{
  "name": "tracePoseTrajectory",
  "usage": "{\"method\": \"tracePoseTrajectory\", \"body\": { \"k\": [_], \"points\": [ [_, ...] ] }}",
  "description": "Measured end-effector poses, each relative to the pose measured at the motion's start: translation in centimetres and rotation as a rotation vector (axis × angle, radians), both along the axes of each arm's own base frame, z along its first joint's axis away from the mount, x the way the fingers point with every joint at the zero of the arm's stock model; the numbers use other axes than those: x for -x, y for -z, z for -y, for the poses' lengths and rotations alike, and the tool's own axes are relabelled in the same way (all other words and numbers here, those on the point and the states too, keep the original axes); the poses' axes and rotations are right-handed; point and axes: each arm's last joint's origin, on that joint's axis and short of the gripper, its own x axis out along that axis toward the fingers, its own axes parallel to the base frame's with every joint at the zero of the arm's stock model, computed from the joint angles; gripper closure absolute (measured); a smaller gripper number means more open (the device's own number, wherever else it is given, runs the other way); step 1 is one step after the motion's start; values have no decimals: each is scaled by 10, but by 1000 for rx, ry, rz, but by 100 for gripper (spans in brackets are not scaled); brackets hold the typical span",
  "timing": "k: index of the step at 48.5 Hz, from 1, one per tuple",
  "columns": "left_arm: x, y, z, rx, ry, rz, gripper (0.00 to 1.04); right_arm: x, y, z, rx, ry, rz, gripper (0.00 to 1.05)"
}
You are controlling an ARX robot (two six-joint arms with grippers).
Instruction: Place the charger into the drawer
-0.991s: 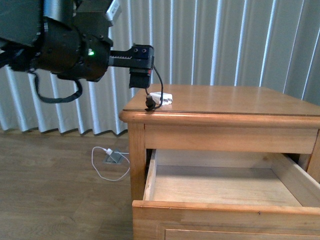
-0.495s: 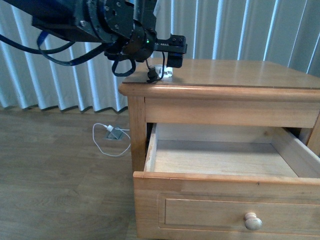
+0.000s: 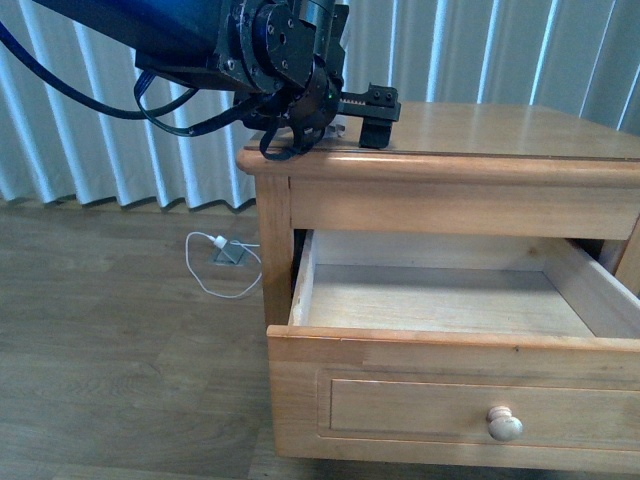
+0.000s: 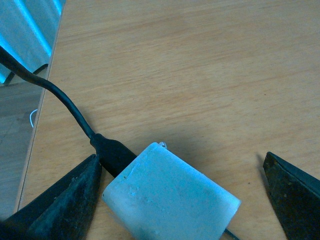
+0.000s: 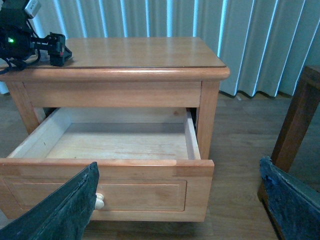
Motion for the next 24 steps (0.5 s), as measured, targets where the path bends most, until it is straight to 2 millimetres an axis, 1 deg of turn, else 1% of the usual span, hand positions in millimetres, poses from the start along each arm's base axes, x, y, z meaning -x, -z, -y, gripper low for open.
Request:
{"method": "tracePoseTrajectory", "body": {
  "k": [3,5,6,10,11,14,24],
  "points": [
    [0,1,0,-2,4,-2,16,0,0,0,0,0,0,9],
    [2,0,-1,-2,8,-5,25,0,0,0,0,0,0,9],
    [2,0,-1,-3,8,-6,27,0,0,0,0,0,0,9],
    [5,0,-2,-3,10,-6,40,0,0,0,0,0,0,9],
    [5,1,-3,-4,11,-8,41,0,0,0,0,0,0,9],
    [7,0,-5,-5,17,-5,43,0,0,0,0,0,0,9],
    [18,0,-15,-2,51,9,44,0,0,0,0,0,0,9]
  ]
}}
